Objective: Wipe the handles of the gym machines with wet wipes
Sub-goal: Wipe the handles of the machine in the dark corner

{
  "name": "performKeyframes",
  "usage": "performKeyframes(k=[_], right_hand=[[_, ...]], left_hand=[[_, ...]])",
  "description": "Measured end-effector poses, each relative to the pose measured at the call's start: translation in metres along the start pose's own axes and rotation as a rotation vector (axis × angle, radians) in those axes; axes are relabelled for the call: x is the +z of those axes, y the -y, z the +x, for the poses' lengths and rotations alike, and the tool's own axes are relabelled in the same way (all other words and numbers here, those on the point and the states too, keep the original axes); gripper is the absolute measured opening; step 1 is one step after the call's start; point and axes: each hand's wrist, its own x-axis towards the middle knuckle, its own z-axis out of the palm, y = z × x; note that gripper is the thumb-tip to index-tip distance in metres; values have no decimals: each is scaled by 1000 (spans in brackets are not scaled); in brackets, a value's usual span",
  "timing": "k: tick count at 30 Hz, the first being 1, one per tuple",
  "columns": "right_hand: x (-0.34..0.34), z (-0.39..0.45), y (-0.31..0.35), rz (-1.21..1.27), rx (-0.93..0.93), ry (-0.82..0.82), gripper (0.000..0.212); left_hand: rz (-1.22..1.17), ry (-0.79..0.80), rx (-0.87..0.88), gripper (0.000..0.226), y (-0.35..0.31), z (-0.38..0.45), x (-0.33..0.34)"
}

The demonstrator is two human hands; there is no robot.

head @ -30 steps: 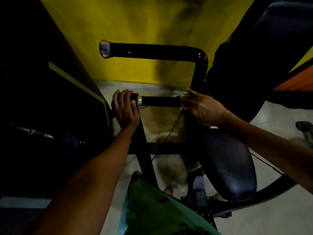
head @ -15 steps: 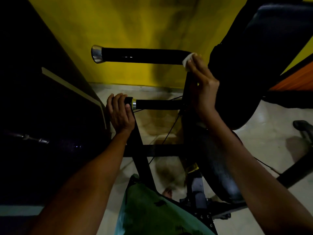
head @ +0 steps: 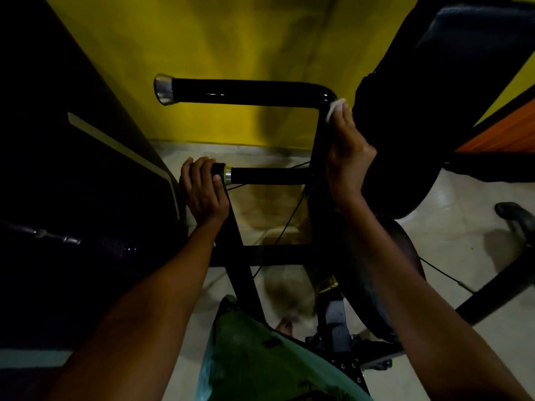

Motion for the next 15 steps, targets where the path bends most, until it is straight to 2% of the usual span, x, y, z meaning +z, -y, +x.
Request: performKeyframes(k=[5,11,15], right_hand=[[-5,-46,-10,171,246,30,38],[0,-3,11,164,182,-71,39],[-1,-35,1,153,218,-38,35]], left_hand=[[-16,-6,8,45,0,1,1],[-21,1,-3,45,-1,0,0],[-12,-2,-2,44,-1,0,0]])
